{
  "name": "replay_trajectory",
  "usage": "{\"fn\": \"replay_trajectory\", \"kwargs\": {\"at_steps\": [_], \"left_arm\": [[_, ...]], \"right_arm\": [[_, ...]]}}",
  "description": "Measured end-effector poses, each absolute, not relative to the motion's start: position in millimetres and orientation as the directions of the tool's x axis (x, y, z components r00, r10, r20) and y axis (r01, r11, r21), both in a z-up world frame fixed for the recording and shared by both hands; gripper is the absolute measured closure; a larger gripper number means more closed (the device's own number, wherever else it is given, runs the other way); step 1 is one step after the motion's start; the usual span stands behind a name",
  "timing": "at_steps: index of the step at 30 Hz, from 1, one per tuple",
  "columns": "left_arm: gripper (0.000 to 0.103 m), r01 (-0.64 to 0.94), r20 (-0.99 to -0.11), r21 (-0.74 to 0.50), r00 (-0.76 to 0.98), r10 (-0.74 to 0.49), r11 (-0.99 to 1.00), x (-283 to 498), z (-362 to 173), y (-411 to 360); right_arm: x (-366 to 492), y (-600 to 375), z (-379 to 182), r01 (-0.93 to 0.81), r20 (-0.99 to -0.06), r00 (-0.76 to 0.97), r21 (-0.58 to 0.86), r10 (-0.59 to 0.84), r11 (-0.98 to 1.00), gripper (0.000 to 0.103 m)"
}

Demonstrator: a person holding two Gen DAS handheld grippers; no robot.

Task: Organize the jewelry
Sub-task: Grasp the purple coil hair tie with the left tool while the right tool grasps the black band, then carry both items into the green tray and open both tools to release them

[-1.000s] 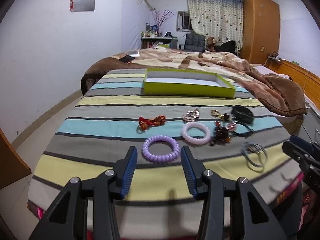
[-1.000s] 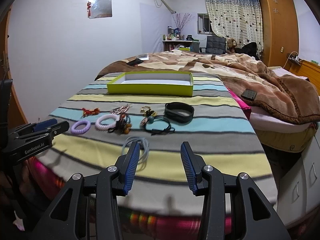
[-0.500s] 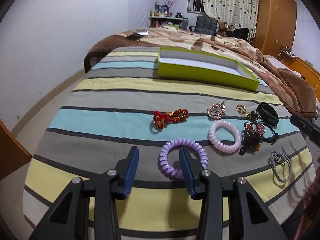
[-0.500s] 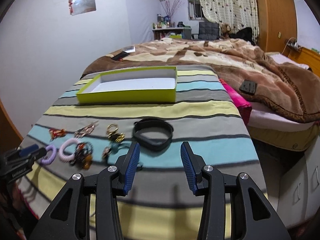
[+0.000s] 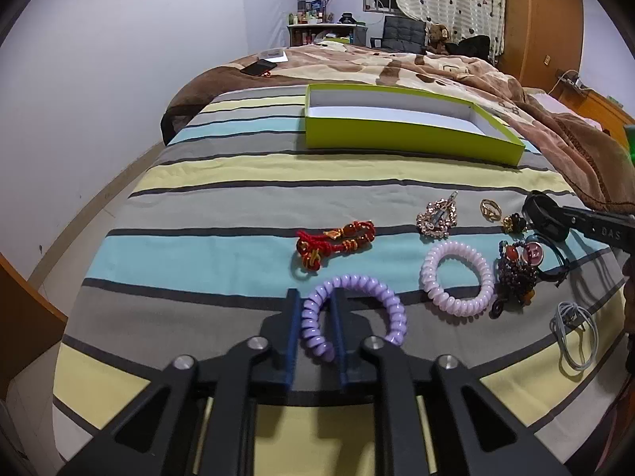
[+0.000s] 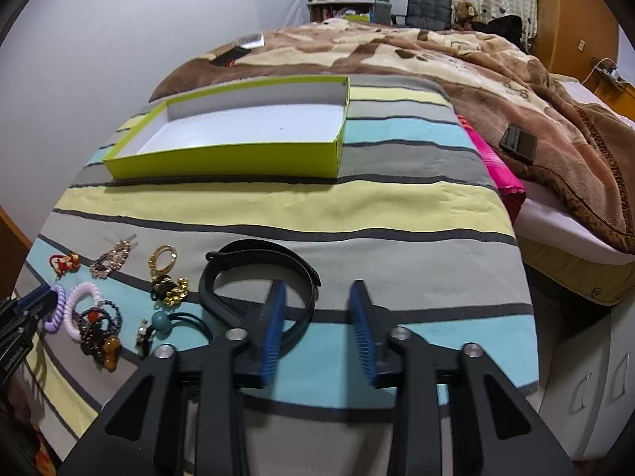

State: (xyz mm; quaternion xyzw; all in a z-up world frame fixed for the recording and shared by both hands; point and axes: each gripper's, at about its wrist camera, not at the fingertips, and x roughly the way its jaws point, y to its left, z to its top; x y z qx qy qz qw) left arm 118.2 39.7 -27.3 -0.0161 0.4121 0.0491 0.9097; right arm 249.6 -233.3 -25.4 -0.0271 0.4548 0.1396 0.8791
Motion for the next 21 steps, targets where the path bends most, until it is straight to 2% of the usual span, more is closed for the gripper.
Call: {"fn": "replay_trajectory", "kwargs": {"at_steps": [4,21], "left_arm": [[0.093,-0.09,-0.751,0.013,0.656,0.069,0.996,119,-27,39],[0.094,-0.006,-0.718,-0.075,0.695,-0.05,0.997,123,3,37]], "right_arm": [[252,-227,-24,-0.293,-0.815,0.542,0.047,0.207,0.955,0.094],[244,-231,12,-0.282,-0.754,0.608,0.088,0.249,0.955,0.095]]}}
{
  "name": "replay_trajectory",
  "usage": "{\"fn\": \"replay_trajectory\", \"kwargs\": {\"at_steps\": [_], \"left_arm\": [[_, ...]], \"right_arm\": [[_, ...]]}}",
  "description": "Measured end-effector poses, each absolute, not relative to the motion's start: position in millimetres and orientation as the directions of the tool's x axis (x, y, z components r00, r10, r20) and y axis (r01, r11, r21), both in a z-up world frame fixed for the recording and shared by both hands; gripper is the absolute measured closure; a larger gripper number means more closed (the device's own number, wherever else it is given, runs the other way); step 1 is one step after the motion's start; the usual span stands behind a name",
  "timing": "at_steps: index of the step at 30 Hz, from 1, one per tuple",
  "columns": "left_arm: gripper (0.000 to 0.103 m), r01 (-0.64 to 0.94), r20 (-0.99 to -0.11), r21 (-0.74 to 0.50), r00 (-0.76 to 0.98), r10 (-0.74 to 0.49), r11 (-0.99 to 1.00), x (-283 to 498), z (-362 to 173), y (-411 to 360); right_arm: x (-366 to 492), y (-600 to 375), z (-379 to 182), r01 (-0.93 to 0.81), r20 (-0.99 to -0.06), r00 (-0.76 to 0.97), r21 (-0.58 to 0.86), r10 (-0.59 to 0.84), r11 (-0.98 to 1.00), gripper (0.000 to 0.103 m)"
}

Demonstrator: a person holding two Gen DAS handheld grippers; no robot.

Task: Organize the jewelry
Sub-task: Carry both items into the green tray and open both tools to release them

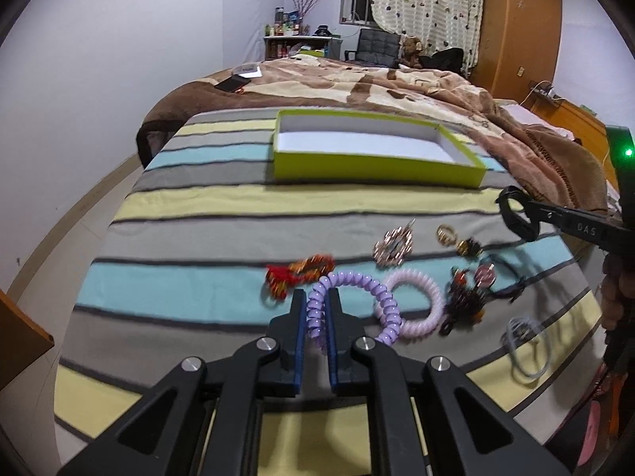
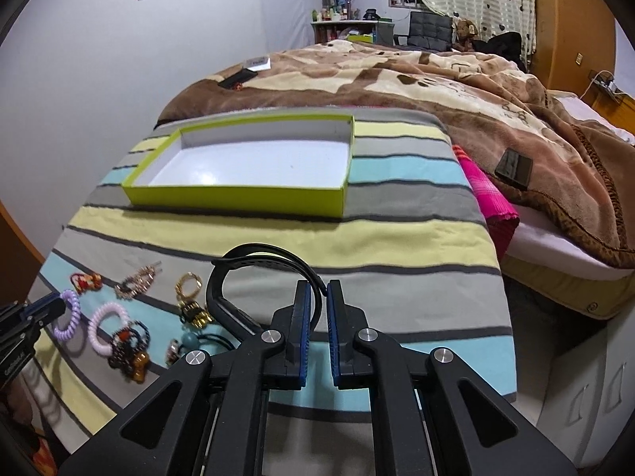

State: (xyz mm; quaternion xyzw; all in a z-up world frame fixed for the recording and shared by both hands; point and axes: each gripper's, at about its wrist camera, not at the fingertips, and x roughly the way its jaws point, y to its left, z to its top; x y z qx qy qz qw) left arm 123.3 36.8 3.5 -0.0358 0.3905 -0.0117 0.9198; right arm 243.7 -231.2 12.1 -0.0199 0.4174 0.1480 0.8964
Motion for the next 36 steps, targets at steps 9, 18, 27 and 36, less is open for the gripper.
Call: {"fn": "replay_trajectory", "kwargs": {"at_steps": [9,18,27,36], "left_arm": [[0.094,0.069,-0.656,-0.052,0.75,-0.086,0.996,186,47,27],[0.094,0.119,-0.673,-0.068,0.728,-0.133,0.991,292,49,16],[0.093,0.074,-0.749,-0.09,0.652,-0.117,0.993,368,9,17],[0.093,0.057,-0.776,-0.082,0.623,-0.1,0.995,392,-8,13]], "right_arm": [[281,-209,37,-0.326,-0.725,0.625,0.092,0.287,0.941,0.095],[353,-177,34,-0.343,-0.743,0.606,0.079,0.285,0.936,0.095],[418,-157,6,-0.33,-0.799,0.549,0.064,0.247,0.942,0.095],[447,-145,-16,-0.321,-0.836,0.508,0.041,0.208,0.946,0.095]]}}
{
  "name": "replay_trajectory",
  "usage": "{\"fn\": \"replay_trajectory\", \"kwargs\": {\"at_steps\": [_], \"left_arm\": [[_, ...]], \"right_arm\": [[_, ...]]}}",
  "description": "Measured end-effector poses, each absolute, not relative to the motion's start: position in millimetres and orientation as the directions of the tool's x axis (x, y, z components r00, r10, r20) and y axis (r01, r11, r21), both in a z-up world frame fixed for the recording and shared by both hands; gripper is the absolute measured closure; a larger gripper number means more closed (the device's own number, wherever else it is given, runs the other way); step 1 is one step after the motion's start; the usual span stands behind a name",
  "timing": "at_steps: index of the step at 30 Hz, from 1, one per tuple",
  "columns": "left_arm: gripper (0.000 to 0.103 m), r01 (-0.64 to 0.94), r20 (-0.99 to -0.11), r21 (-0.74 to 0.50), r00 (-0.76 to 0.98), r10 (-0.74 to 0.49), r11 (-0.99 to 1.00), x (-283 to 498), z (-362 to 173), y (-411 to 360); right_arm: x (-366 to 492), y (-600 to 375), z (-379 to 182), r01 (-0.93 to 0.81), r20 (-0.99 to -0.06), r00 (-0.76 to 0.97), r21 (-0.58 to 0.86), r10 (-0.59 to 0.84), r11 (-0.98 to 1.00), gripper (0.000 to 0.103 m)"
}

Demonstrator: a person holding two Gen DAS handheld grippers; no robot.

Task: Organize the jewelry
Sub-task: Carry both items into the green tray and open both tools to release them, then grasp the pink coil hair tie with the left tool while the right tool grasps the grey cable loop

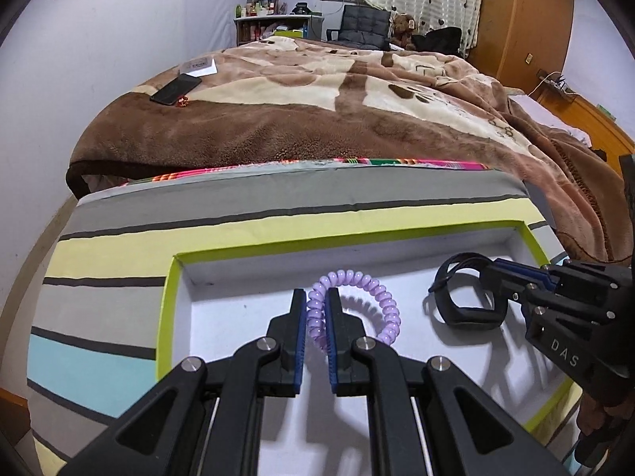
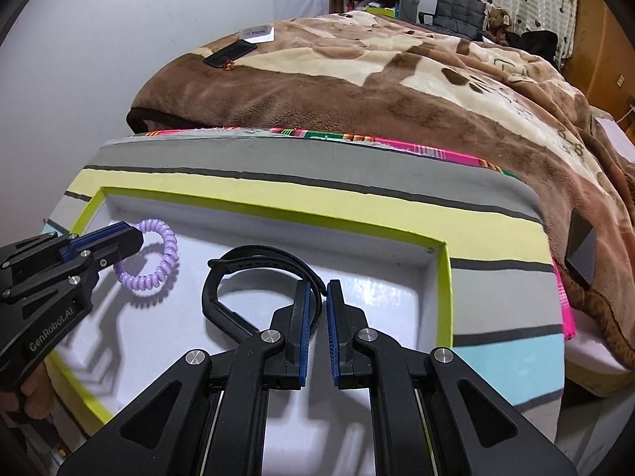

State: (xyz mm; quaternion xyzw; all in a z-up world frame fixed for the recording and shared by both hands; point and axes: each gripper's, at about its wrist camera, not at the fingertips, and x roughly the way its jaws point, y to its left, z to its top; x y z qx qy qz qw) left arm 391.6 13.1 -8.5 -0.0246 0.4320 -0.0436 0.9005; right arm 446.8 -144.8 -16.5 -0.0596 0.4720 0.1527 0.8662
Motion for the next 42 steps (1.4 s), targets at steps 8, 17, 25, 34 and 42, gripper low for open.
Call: {"fn": "replay_trajectory", "kwargs": {"at_steps": [8,17,25,34,42], "left_arm": [[0.083,0.066,-0.777,-0.077,0.621,-0.102,0.995,397,-12,11],[0.077,0.075,-0.723,-0.082,0.682,-0.111,0.994,366,13,13],[0.077,0.098,-0.638,-0.069,0.761,-0.119,0.993,292,46,10],[0.077,0.105,-0.587,-0.081,0.799,-0.133,0.991,204,54,9],[0.077,0.096,-0.564,-0.096,0.815,-0.134,0.991,150,48,14]], "right_arm": [[452,-144,-15,-0.321,-0.83,0.504,0.075,0.238,0.944,0.091],[417,-159,13,-0.318,-0.764,0.574,0.125,0.296,0.94,0.083],[343,-173,42,-0.359,-0.682,0.644,0.131,0.346,0.924,0.083],[255,-198,49,-0.354,-0.615,0.681,0.199,0.397,0.914,0.083],[198,-210,46,-0.361,-0.596,0.697,0.187,0.397,0.914,0.083]]}}
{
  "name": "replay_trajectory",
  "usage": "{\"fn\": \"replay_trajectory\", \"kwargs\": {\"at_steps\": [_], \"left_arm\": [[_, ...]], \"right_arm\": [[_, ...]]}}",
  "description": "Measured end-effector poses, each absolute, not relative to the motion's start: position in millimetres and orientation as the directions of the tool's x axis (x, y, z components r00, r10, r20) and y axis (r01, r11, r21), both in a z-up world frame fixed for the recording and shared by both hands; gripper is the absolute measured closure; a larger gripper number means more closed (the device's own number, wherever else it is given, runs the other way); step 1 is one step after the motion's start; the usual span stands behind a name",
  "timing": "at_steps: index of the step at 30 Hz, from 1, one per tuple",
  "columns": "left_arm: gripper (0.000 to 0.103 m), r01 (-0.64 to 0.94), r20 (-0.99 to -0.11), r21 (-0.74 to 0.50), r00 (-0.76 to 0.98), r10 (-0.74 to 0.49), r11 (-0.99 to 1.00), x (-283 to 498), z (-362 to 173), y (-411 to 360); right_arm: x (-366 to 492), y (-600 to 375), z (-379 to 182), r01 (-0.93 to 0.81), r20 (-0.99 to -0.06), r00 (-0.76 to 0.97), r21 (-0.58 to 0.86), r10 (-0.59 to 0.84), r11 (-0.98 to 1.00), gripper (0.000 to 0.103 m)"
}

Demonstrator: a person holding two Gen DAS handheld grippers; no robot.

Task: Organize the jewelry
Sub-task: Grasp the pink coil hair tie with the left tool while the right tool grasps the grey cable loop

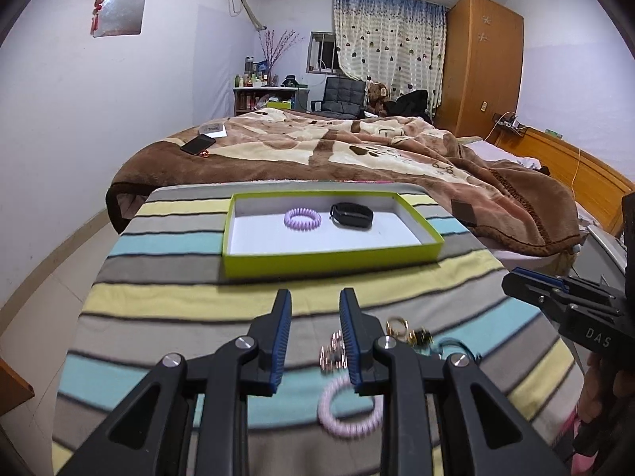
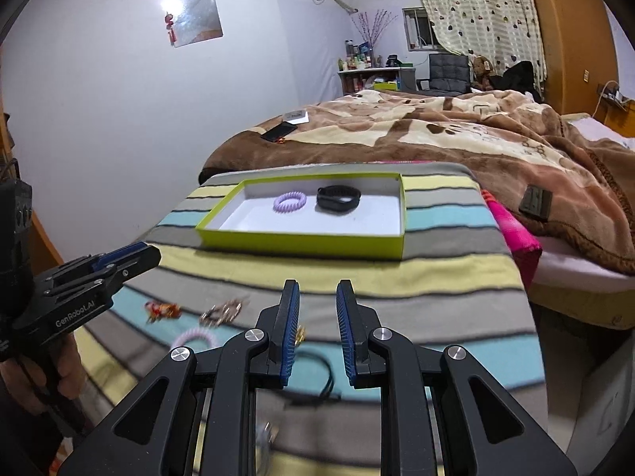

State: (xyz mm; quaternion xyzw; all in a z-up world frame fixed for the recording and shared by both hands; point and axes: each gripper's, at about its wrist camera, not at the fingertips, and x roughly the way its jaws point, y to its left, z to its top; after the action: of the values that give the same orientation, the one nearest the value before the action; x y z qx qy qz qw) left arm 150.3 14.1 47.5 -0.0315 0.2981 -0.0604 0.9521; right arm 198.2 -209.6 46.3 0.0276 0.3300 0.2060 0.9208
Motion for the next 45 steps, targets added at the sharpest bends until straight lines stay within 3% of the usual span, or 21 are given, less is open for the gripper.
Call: {"fn": "replay_trajectory", "kwargs": {"at_steps": [25,30,45], "left_arm": [[0.077,0.127,-0.587,-0.097,0.794,-0.16,0.987,83,20,7],[0.072,0.13,-0.616,-0.098,0.771,-0.163,0.987,91,8,4],[0.071,0.081,-0.743,-0.102,0.656,-0.13,0.991,130,-21,-5]], "right_arm": [[126,-210,12,-0.415,-0.645,0.63,0.192,0.433,0.889,0.083],[127,-205,-1,-0.422,-0.671,0.605,0.187,0.429,0.887,0.083],[134,-191,-24,-0.444,-0.729,0.532,0.194,0.432,0.875,0.085]]}}
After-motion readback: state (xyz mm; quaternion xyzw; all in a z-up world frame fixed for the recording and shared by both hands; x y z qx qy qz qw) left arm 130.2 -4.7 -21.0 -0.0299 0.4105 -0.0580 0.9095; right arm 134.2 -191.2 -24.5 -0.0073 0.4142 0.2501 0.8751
